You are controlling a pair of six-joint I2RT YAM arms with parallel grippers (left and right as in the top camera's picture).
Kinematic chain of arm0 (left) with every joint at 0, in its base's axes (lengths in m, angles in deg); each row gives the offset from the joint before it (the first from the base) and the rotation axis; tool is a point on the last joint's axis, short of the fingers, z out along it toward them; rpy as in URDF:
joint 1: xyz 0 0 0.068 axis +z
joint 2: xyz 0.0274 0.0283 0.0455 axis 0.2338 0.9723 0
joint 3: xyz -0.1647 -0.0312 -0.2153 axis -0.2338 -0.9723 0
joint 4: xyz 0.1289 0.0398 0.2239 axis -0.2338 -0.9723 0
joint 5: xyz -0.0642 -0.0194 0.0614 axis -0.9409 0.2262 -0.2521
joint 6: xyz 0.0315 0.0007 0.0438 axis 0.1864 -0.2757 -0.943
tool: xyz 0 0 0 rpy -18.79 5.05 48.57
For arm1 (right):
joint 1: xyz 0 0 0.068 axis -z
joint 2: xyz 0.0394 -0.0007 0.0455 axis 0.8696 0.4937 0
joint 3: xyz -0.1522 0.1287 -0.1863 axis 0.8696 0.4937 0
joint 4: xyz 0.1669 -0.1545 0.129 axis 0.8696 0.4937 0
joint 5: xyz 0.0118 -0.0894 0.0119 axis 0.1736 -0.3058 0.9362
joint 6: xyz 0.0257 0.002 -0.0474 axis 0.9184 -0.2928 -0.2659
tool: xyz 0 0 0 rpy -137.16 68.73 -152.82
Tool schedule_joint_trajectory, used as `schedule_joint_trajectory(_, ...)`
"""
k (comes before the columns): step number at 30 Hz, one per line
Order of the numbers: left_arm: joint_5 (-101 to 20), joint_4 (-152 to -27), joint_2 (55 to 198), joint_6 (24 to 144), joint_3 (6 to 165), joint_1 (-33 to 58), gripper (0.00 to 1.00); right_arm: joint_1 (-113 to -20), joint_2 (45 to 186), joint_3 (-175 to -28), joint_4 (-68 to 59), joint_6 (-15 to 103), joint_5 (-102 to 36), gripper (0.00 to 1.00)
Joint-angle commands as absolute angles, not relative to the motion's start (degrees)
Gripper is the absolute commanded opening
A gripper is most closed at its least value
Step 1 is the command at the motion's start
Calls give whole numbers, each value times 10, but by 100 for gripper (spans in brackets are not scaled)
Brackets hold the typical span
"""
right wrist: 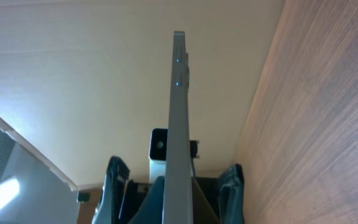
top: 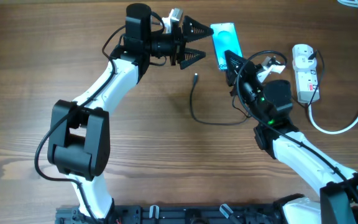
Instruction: Plug charger to phone and switch on socket
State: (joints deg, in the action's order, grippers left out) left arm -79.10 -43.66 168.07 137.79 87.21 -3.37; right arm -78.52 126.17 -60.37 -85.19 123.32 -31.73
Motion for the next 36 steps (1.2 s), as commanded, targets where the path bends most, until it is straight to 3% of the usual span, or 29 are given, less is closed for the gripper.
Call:
schedule_joint_trajectory(1, -802, -410, 1667, 1450, 880, -35, 93, -804, 1256, -629, -856, 1228, -292, 4)
schedule_joint_trajectory(5, -800, -397, 1667, 1478, 880, -35, 83, -825, 1256, -629, -851, 1199, -285, 4)
schedule_joint_trajectory(7, -800, -397, 1667, 1502, 880, -35, 70, -831, 1256, -629, -845, 1202, -285, 4)
schedule_joint_trajectory(9, -800, -397, 1667, 1506, 880, -36, 65, -832, 1256, -629, -852, 1202, -286, 4)
schedule_joint_trajectory(13, -800, -397, 1667, 1503, 880, -44, 63, -832, 1256, -629, -851, 1205, -292, 4)
schedule_joint_trajectory(19, -800, -407, 1668, 1458, 880, -59, 49, -832, 1256, -630, -851, 1216, -292, 4)
schedule_joint_trajectory(30, -796, -466, 1668, 1400, 880, -69, 38, -832, 1272, -647, -842, 1217, -287, 4)
schedule_joint_trajectory(36, -773, -466, 1668, 1400, 880, -69, 20, -832, 1273, -647, -842, 1220, -283, 4)
